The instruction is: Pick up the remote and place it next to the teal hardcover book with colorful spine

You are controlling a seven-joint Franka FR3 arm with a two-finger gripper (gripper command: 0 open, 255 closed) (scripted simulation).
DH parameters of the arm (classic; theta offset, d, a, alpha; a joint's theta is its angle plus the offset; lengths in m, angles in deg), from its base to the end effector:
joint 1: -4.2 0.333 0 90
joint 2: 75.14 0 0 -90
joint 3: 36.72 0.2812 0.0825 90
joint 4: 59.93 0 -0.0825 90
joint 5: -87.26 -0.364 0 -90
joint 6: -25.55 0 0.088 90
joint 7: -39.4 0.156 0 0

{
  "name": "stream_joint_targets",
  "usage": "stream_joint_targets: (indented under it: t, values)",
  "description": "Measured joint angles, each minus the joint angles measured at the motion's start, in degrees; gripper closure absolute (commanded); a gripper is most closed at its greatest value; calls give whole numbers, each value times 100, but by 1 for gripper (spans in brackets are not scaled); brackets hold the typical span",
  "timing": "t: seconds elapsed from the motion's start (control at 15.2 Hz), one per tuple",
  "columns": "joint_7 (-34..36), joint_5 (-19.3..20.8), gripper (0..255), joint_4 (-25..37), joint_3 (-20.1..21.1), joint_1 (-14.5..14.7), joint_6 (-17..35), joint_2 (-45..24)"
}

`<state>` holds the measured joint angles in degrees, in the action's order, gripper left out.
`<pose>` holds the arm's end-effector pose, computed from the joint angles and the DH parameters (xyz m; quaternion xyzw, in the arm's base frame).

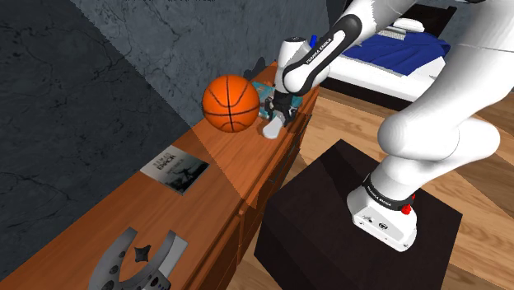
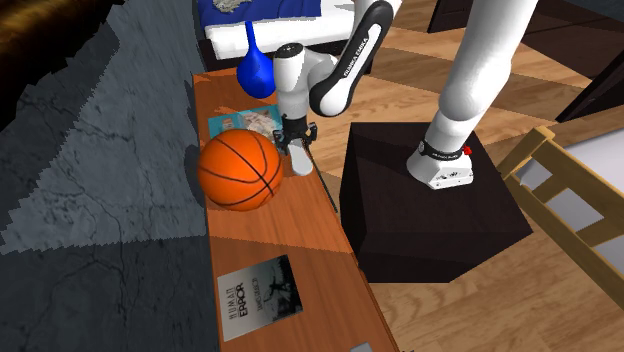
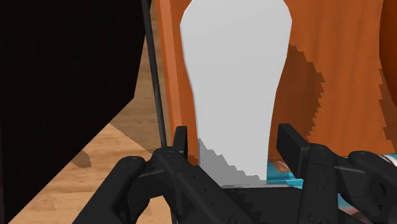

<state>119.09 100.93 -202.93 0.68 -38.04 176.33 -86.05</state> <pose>0.4546 -0.0224 0.1608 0.8037 -0.5950 -0.0016 0.0012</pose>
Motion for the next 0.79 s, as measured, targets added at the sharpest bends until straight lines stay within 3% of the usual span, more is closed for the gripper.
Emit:
stream_joint_targets:
  t: [0.33, 0.79]
  values:
    - [464, 634, 255, 65, -356, 259, 311, -464]
    - [515, 714, 255, 69, -406, 291, 357, -510]
